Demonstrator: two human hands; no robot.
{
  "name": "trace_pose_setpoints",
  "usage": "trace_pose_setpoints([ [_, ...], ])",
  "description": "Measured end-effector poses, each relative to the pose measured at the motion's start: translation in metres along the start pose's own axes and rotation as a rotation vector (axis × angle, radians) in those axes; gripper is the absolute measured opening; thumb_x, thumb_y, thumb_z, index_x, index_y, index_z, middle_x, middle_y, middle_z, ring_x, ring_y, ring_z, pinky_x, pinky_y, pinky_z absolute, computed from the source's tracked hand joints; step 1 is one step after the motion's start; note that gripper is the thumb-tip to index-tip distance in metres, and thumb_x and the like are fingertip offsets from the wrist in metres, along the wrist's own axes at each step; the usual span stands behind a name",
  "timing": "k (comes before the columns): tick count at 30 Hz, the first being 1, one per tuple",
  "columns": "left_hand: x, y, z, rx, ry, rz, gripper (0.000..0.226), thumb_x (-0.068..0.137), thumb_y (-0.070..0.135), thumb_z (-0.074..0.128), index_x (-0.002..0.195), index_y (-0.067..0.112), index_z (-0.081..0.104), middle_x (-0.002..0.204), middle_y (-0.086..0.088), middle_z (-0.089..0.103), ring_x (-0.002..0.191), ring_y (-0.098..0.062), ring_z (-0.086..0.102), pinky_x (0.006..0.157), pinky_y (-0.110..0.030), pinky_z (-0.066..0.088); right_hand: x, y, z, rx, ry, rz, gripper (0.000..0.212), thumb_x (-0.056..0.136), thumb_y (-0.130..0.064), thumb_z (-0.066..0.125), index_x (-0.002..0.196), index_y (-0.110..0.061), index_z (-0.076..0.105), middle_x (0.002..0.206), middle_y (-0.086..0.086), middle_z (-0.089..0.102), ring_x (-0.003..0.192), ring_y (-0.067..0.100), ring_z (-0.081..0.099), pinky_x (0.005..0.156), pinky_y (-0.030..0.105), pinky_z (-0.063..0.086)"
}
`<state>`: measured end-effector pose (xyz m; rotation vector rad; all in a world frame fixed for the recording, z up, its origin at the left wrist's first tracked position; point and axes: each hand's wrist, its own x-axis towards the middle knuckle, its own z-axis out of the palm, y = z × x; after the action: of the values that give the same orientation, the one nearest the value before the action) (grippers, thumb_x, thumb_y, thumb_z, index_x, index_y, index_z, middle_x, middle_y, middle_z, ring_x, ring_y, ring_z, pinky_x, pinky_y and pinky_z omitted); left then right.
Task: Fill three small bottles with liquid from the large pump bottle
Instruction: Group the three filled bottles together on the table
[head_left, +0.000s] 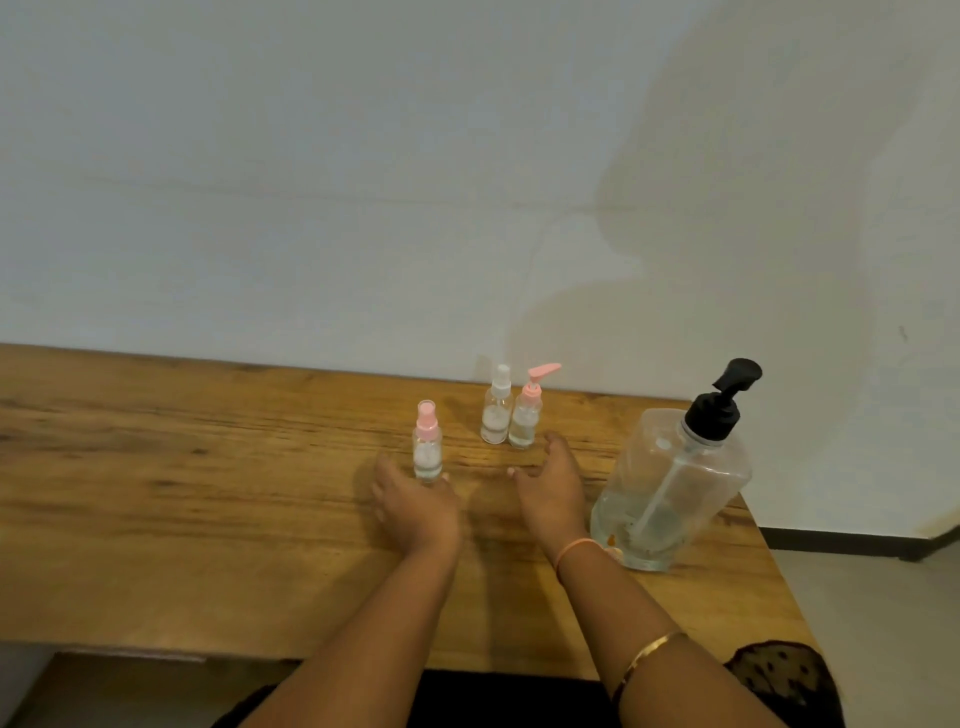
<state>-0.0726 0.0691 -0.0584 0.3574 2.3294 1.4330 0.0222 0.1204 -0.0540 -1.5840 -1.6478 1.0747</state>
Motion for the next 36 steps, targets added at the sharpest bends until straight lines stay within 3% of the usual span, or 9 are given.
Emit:
trace_pose_setpoints([
  [3, 0.012, 0.000, 0.006, 0.011, -0.018, 0.111, 0.060, 0.082, 0.011, 0.069, 0.137, 0.009, 0.042, 0.133, -0.014, 0.050, 0.121, -0.033, 0.047, 0.092, -0.041, 0.042, 0.013, -0.002, -0.003, 0.043, 0.037, 0.015, 0.064, 0.088, -0.006, 0.060, 0.144, -0.016, 0.030, 0.146, 0.005, 0.034, 0.133, 0.023, 0.035, 0.105, 0.034, 0.033],
  [5, 0.018, 0.002, 0.010, 0.032, -0.026, 0.181, 0.039, 0.085, 0.014, 0.066, 0.122, 0.010, 0.057, 0.110, -0.009, 0.063, 0.101, -0.023, 0.057, 0.075, -0.029, 0.038, 0.025, -0.003, -0.002, 0.059, 0.063, 0.002, 0.066, 0.088, -0.006, 0.061, 0.144, -0.017, 0.028, 0.147, 0.006, 0.034, 0.132, 0.024, 0.035, 0.104, 0.035, 0.034],
  [10, 0.040, 0.007, 0.024, 0.127, -0.120, 0.309, 0.026, 0.087, 0.026, 0.064, 0.111, 0.018, 0.061, 0.090, 0.004, 0.063, 0.080, -0.013, 0.053, 0.053, -0.020, 0.028, 0.048, 0.002, 0.011, 0.091, 0.091, 0.001, 0.062, 0.087, -0.003, 0.060, 0.141, -0.018, 0.035, 0.143, 0.003, 0.041, 0.126, 0.024, 0.044, 0.103, 0.039, 0.040],
  [13, 0.055, 0.009, 0.039, 0.091, -0.166, 0.359, 0.029, 0.084, 0.024, 0.068, 0.111, 0.017, 0.061, 0.094, -0.001, 0.067, 0.082, -0.018, 0.057, 0.061, -0.026, 0.035, 0.055, 0.008, 0.016, 0.106, 0.124, 0.003, 0.054, 0.086, -0.004, 0.061, 0.134, -0.019, 0.043, 0.135, 0.002, 0.049, 0.117, 0.021, 0.051, 0.097, 0.038, 0.045],
  [17, 0.062, 0.011, 0.053, 0.077, -0.227, 0.388, 0.034, 0.083, 0.022, 0.068, 0.116, 0.019, 0.059, 0.103, 0.001, 0.066, 0.093, -0.019, 0.061, 0.072, -0.029, 0.043, 0.060, 0.012, 0.013, 0.102, 0.113, -0.030, 0.037, 0.090, -0.005, 0.058, 0.124, -0.018, 0.052, 0.112, -0.008, 0.055, 0.098, 0.008, 0.052, 0.081, 0.022, 0.043],
  [20, 0.059, 0.011, 0.055, 0.025, -0.267, 0.392, 0.057, 0.080, 0.018, 0.072, 0.131, 0.019, 0.047, 0.115, 0.001, 0.062, 0.103, -0.019, 0.059, 0.079, -0.032, 0.047, 0.060, 0.014, 0.011, 0.128, 0.105, -0.036, 0.039, 0.089, -0.003, 0.058, 0.125, -0.018, 0.051, 0.105, -0.013, 0.049, 0.095, 0.004, 0.050, 0.075, 0.016, 0.041],
  [23, 0.057, 0.007, 0.055, -0.024, -0.303, 0.417, 0.064, 0.080, 0.018, 0.071, 0.137, 0.018, 0.042, 0.120, -0.003, 0.061, 0.106, -0.022, 0.058, 0.085, -0.037, 0.049, 0.056, 0.015, 0.013, 0.173, 0.072, -0.054, 0.047, 0.087, -0.003, 0.061, 0.128, -0.022, 0.049, 0.105, -0.015, 0.051, 0.094, 0.003, 0.050, 0.077, 0.017, 0.042],
  [31, 0.057, 0.003, 0.059, -0.062, -0.324, 0.470, 0.051, 0.082, 0.015, 0.070, 0.130, 0.017, 0.052, 0.104, 0.000, 0.068, 0.092, -0.016, 0.063, 0.075, -0.024, 0.045, 0.058, 0.015, 0.025, 0.225, 0.080, -0.095, 0.052, 0.084, -0.006, 0.067, 0.129, -0.028, 0.052, 0.103, -0.020, 0.055, 0.091, 0.000, 0.053, 0.079, 0.016, 0.043],
  [36, 0.062, 0.001, 0.063, -0.072, -0.307, 0.485, 0.053, 0.080, 0.019, 0.071, 0.130, 0.017, 0.053, 0.107, 0.000, 0.069, 0.095, -0.017, 0.065, 0.083, -0.032, 0.052, 0.063, 0.014, 0.029, 0.234, 0.109, -0.125, 0.048, 0.083, -0.007, 0.067, 0.125, -0.028, 0.056, 0.098, -0.019, 0.060, 0.090, 0.002, 0.058, 0.077, 0.015, 0.045],
])
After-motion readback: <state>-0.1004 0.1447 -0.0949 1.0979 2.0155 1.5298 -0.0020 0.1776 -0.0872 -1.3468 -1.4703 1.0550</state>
